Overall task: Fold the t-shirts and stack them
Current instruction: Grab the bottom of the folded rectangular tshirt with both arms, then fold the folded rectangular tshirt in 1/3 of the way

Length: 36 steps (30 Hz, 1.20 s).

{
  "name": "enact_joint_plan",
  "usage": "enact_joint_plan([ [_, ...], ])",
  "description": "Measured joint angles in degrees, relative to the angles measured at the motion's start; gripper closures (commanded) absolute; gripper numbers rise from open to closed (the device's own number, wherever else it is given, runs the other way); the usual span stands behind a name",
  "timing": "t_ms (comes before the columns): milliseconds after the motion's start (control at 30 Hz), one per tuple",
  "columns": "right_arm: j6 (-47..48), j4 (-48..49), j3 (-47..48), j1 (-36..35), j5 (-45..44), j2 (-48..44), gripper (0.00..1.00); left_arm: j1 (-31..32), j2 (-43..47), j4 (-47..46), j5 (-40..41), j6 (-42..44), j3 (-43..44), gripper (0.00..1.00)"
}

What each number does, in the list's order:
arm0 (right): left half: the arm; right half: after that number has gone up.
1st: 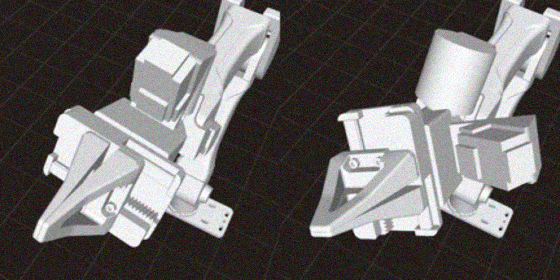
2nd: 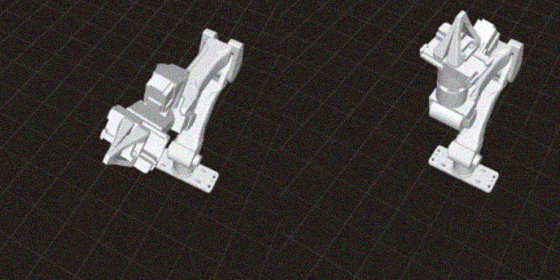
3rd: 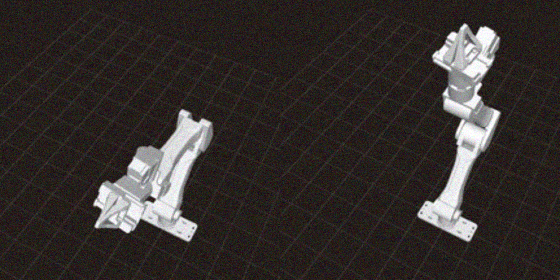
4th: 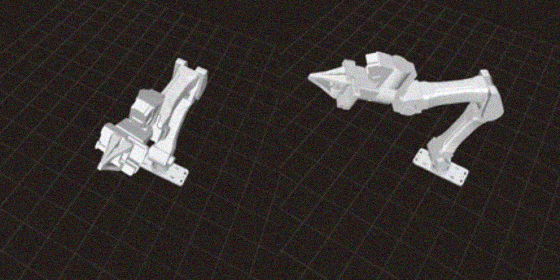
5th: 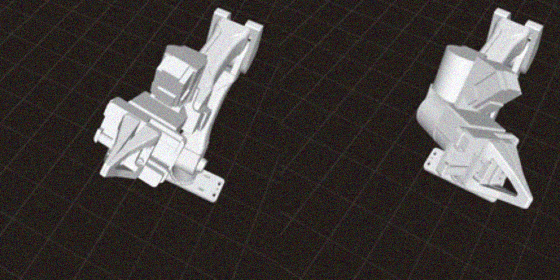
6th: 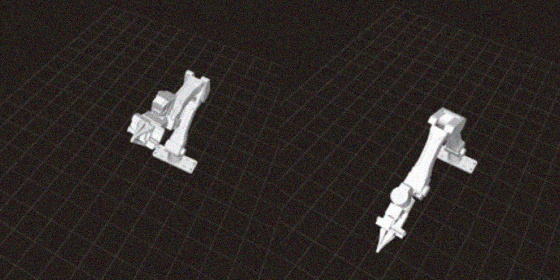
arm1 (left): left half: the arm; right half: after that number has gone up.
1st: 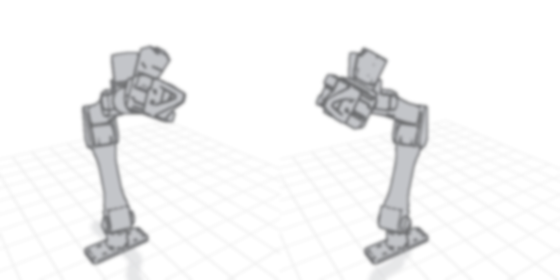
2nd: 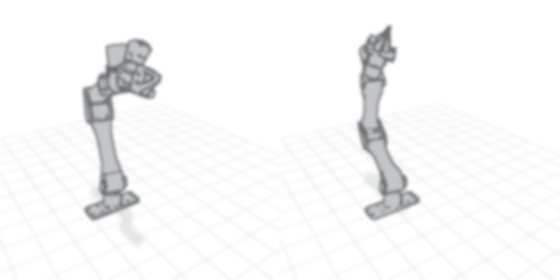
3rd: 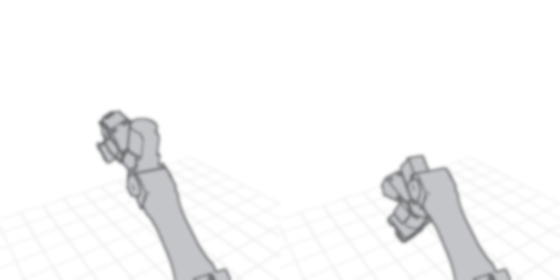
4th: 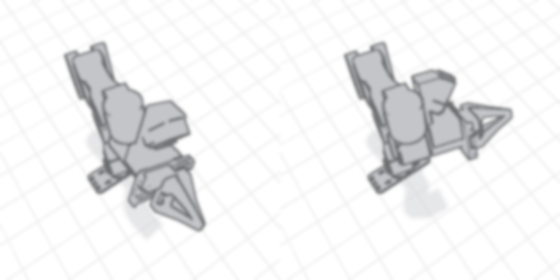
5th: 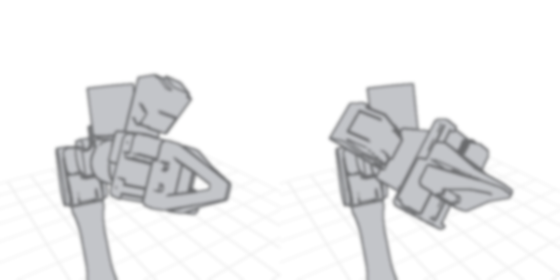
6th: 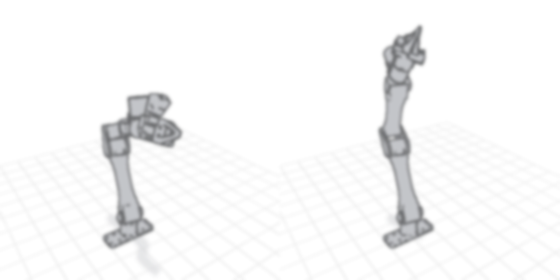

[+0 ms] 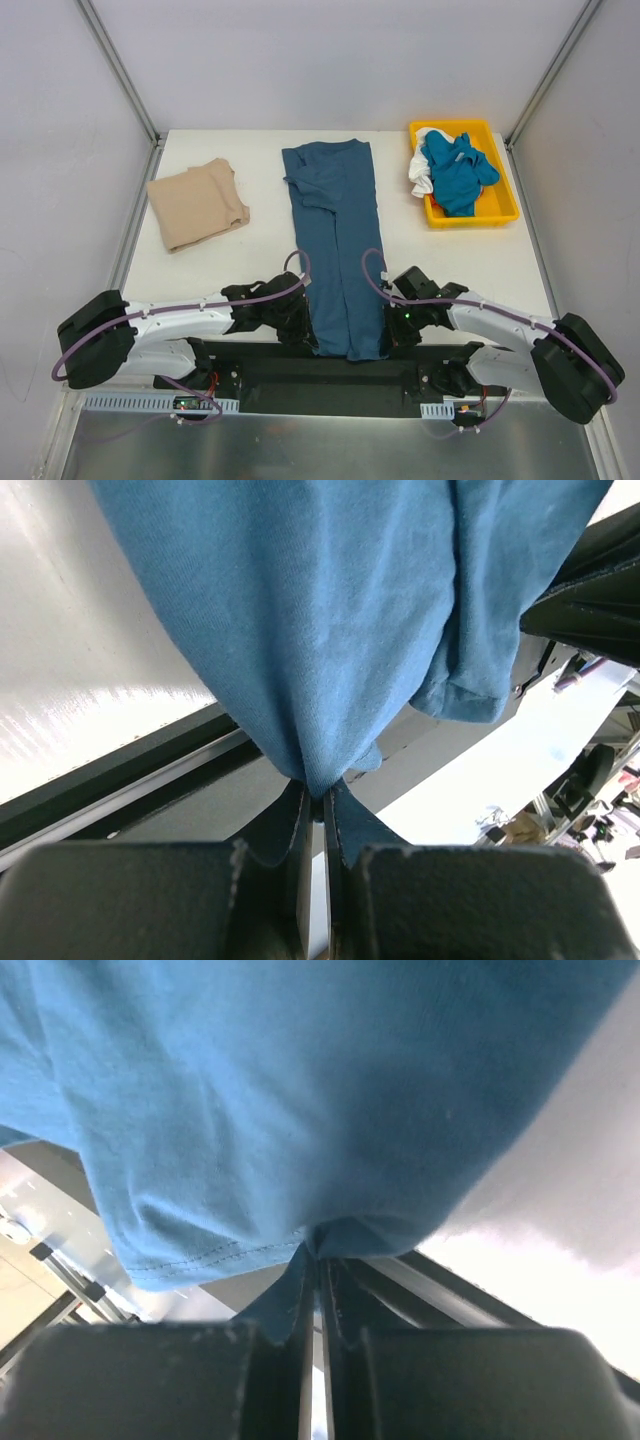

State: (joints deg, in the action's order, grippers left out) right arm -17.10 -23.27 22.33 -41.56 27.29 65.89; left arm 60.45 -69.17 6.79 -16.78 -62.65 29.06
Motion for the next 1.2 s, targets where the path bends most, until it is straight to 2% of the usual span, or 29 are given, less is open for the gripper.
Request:
enact_joint_plan([
  [333, 2.91, -11.63, 6.69, -0.02, -0.28, -9.7, 0.98, 0.0, 9.38, 1.53, 0.68, -1.38, -1.86, 1.0],
  [567, 2.75, -12.57, 4.7, -0.02, 0.42, -7.78, 0.99, 0.0, 11.76, 3.39, 0.85, -3.78, -5.55, 1.0],
  [733, 3.56, -12.72, 10.97, -0.02, -0.98, -5.46, 0.99, -0.59, 9.68, 4.04, 2.4, -1.49, -2.75, 1.0],
  [833, 4.46, -12.15, 17.38, 0.17, -2.82, -3.28, 0.99, -3.74, 8.31, 4.37, 2.6, 1.51, 0.7, 1.0],
  [1033, 6.32, -10.86, 28.55, 2.84, -9.22, 1.92, 0.99, -15.43, 7.58, 4.83, 5.16, 8.57, 7.45, 1.0],
  [1200, 8.41, -9.49, 38.62, 5.42, -15.78, 9.81, 0.99, -21.97, 0.72, 4.9, 6.91, 15.26, 17.03, 1.0],
])
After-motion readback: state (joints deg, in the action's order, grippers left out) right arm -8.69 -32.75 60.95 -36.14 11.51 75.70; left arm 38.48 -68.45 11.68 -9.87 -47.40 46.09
